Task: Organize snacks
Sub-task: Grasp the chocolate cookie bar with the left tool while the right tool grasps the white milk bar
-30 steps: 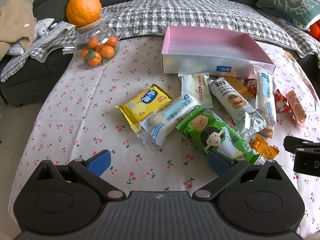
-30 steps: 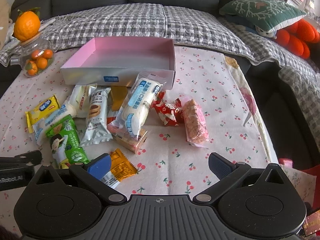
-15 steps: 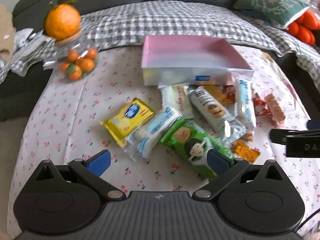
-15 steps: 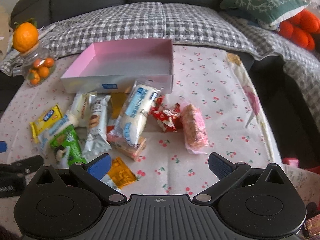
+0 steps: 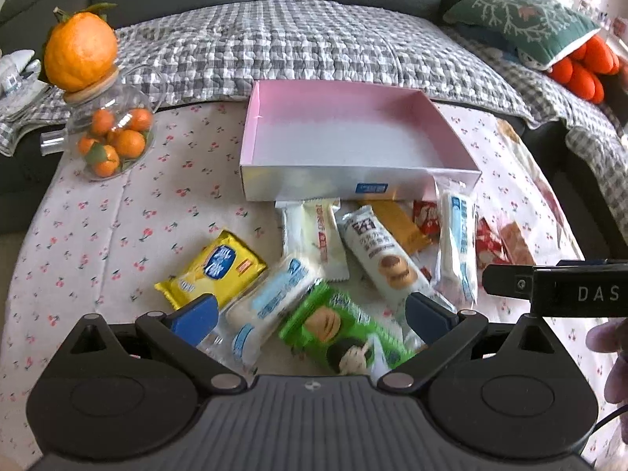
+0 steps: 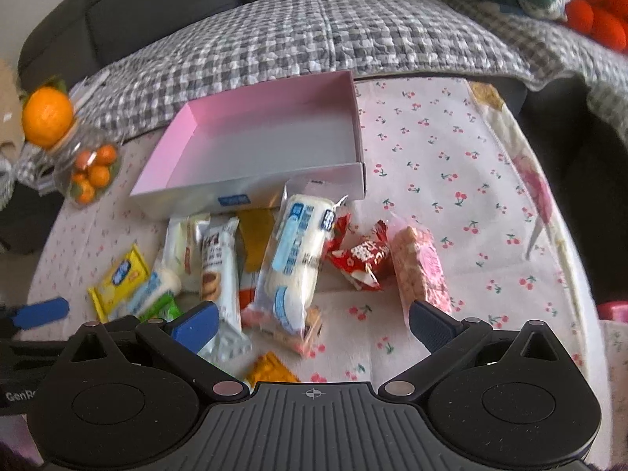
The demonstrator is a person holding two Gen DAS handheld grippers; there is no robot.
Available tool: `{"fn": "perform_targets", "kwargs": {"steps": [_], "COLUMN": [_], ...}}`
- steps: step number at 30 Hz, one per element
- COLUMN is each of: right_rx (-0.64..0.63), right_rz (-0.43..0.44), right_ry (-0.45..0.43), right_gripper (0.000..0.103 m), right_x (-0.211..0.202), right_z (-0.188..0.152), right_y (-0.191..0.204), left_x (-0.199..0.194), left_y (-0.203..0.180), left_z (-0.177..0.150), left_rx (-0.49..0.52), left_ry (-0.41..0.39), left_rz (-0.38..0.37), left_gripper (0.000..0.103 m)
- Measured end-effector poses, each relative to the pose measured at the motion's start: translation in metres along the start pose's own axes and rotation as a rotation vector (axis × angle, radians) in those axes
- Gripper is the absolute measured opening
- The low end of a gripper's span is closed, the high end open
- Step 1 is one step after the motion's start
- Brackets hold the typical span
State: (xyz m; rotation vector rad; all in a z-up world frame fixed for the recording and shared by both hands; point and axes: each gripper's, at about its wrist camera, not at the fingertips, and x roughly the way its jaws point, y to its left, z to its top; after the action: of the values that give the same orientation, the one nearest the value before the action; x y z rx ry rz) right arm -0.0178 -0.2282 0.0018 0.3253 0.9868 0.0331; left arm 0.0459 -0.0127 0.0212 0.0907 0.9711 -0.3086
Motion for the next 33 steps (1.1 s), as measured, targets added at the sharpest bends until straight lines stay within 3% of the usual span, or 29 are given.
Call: {"fn": "perform_targets", "kwargs": {"steps": [2, 8, 13, 17, 20, 23, 33], "right_rx": [0.030, 0.158, 0.254, 0.273, 0.288, 0.297, 0.221], "right_rz": [0.034, 0.183, 0.257, 0.262, 0.255, 0.248, 0.210], "right_ry": [0.002, 0.016, 0.029, 0.029, 0.002, -0.036, 0.012], "right_gripper": [0.103, 0.097, 0.069, 0.056, 0.040, 0.040, 0.042], "right_x": [0.010, 0.034, 0.047, 0.053, 0.052, 0.048, 0.066], "right_z": [0.001, 0.017, 0.024, 0.027, 0.027, 0.029, 0.025], "right_y": [-0.007, -0.029, -0.038, -0.041, -0.043, -0.045, -0.025], "left_x": [0.006, 0.030, 0.039, 0.053, 0.061, 0.065, 0.065], "left_y": [0.002, -0.003, -0.012, -0.015, -0.017, -0.019, -0.020], "left_z": [0.000, 0.009, 0.018, 0.018, 0.018, 0.018, 0.015], "left_rx": [-0.020, -0.073, -0.065, -0.094, -0.116, -0.136, -0.138], "left_ry": [-0.014, 0.031, 0.027, 0.072, 0.104, 0.123, 0.128], "left_rz": [-0.025, -0.170, -0.198, -0.235, -0.239, -0.234, -0.203], "left_gripper": [0.099, 0.077, 0.063, 0.051, 0.046, 0.043, 0.037]}}
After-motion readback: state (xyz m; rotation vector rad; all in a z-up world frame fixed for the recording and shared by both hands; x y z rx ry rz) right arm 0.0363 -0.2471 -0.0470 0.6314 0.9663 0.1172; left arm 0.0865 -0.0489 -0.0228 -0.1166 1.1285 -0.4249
